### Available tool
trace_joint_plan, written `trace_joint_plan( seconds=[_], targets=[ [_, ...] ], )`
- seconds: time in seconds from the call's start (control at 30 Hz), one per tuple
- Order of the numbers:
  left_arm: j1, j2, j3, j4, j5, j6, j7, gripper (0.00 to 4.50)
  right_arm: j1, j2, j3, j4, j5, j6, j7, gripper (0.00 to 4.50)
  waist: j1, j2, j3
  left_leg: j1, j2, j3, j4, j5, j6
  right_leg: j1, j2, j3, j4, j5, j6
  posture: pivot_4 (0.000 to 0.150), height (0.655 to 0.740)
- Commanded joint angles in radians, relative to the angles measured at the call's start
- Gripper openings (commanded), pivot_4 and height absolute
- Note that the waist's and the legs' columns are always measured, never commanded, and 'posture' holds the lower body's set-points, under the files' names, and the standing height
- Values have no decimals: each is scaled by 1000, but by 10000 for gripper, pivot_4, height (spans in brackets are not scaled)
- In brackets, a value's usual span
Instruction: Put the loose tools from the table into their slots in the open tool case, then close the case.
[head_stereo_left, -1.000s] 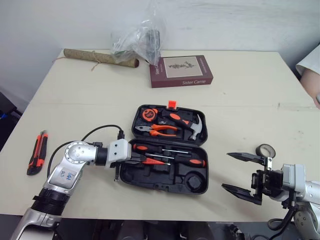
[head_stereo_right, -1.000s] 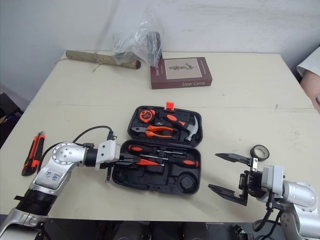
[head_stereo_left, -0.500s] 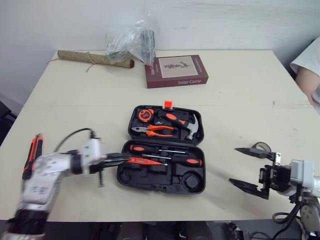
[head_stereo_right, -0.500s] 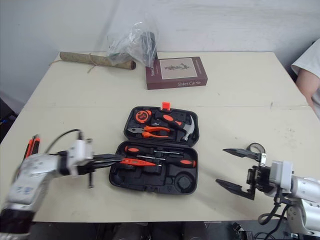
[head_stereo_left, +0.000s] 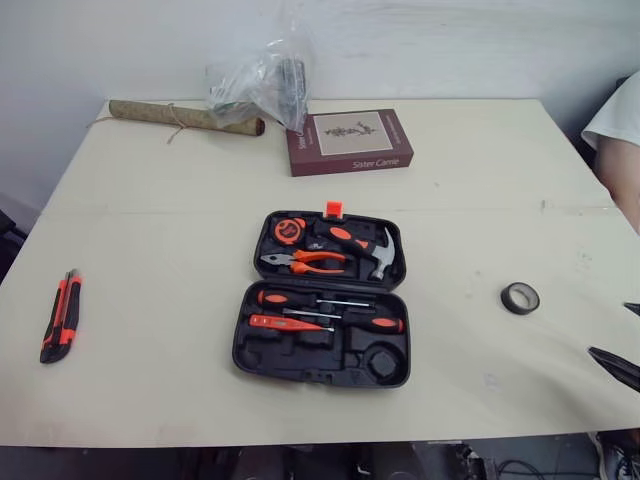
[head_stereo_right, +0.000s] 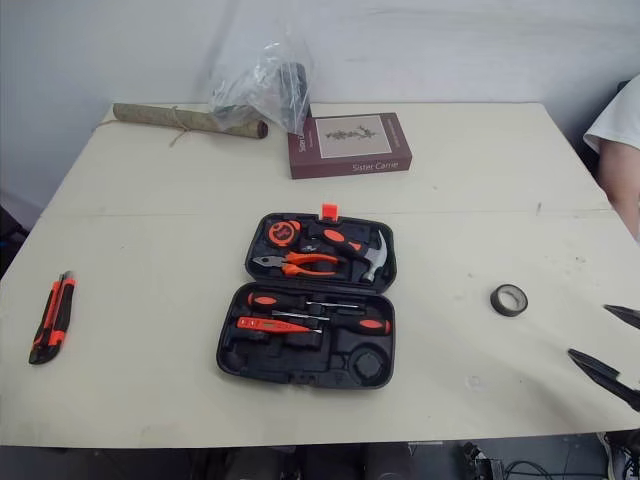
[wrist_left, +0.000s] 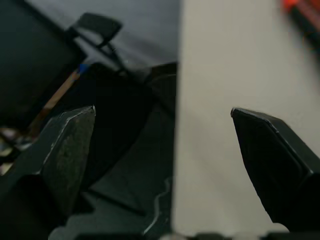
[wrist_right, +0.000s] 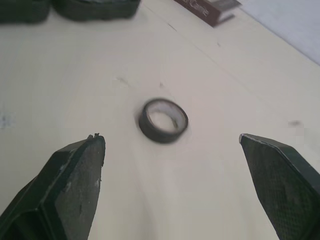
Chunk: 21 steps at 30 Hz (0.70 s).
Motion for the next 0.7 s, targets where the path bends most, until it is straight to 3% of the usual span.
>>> trace_joint_plan(
  seconds=[0.03,0.13,0.23,0.3,0.43,0.53,0.7],
  targets=[
    [1,-1,11,0,-35,-41,-9,44392,-17,14,9,-34,18,-17,50,45000,0,0,0,0,0,0,0,-2,0,0,0,0,0,0,0,1500,7400],
    [-30,-29,-48,-108,-51,5,-25,44392,-19,71,57,-154,38,31,28,45000,3,-1,-1,1,1,0,0,-4,-3,0,0,0,1,0,-1,1500,7400],
    [-65,-62,-110,-300,-85,110,-15,44392,0,145,128,-391,76,138,-53,45000,10,1,0,0,1,-2,0,-2,-9,-1,-1,0,1,0,-1,1500,7400],
    [-71,-60,-166,-411,-42,222,65,44392,1,215,178,-591,122,251,-182,45000,11,1,0,-1,1,-2,0,-1,-11,-1,0,0,1,0,-2,1500,7400],
    [-97,-86,-241,-684,-149,542,123,44392,14,295,308,-901,149,376,-285,45000,7,2,0,-2,1,-2,-1,0,-11,-1,0,0,1,0,-1,1500,7400],
    [-155,-97,-288,-829,-202,758,216,44392,-6,332,384,-1007,147,411,-308,45000,5,1,0,-2,1,-2,0,1,-7,-1,0,0,1,1,-1,1500,7400],
    [-292,-114,-382,-964,-205,1122,440,44392,-63,361,462,-1025,124,404,-271,45000,6,1,0,-2,0,-2,0,3,-5,0,1,0,1,1,-1,1500,7400]
  ],
)
